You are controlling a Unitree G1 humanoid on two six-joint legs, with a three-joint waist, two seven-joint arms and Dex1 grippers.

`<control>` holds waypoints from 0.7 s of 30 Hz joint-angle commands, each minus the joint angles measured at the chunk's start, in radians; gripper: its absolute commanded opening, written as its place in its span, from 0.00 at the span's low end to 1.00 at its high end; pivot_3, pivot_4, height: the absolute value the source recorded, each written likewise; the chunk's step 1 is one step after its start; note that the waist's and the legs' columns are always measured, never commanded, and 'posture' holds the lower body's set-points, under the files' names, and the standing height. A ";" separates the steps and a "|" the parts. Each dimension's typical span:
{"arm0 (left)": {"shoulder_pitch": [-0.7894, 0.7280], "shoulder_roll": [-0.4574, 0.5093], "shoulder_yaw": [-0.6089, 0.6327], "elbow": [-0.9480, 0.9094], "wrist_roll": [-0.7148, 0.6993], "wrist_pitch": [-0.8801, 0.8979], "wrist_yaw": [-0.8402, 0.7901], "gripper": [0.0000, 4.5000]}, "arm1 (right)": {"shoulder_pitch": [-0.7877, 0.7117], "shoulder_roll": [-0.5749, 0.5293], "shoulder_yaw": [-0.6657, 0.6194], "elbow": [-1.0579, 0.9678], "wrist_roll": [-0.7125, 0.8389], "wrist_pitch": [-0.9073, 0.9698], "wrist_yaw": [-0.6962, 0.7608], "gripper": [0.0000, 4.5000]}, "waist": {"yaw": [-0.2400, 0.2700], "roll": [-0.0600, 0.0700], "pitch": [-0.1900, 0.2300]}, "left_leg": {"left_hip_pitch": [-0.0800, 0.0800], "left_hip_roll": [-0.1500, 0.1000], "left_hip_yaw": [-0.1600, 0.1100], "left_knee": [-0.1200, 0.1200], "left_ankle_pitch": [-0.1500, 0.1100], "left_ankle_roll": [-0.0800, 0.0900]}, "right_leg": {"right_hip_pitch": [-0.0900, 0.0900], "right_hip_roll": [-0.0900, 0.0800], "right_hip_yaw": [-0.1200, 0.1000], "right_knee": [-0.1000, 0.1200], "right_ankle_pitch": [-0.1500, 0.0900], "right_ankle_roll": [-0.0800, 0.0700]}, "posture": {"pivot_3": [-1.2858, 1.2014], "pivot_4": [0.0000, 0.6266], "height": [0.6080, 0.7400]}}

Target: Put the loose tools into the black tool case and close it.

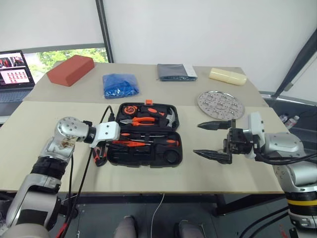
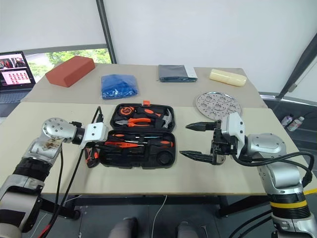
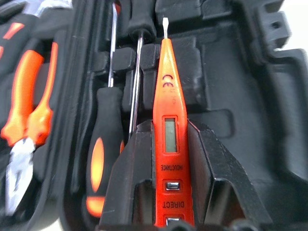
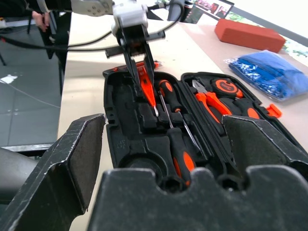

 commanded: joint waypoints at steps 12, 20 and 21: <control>-0.029 0.004 -0.080 -0.023 0.127 0.056 0.015 0.22 | 0.018 -0.024 -0.030 -0.065 0.027 0.030 -0.005 1.00 | 0.001 0.000 0.000 | 0.001 0.000 0.000 0.002 0.001 0.002 | 0.002 0.000 0.001 0.000 0.002 0.003 | 0.52 0.24 1.00; -0.054 -0.047 0.087 0.063 -0.118 -0.011 -0.063 0.87 | 0.019 -0.033 -0.030 -0.057 0.029 0.040 0.006 1.00 | -0.001 0.000 0.000 | 0.001 0.000 -0.001 0.002 0.001 0.002 | 0.001 0.001 0.001 0.001 0.003 0.001 | 0.52 0.24 1.00; -0.055 -0.051 0.118 0.075 -0.168 -0.033 -0.100 0.87 | 0.021 -0.035 -0.031 -0.055 0.030 0.040 0.008 1.00 | -0.001 0.000 0.000 | 0.000 0.000 -0.001 0.002 0.001 0.002 | 0.001 0.001 0.001 0.000 0.003 0.001 | 0.52 0.24 1.00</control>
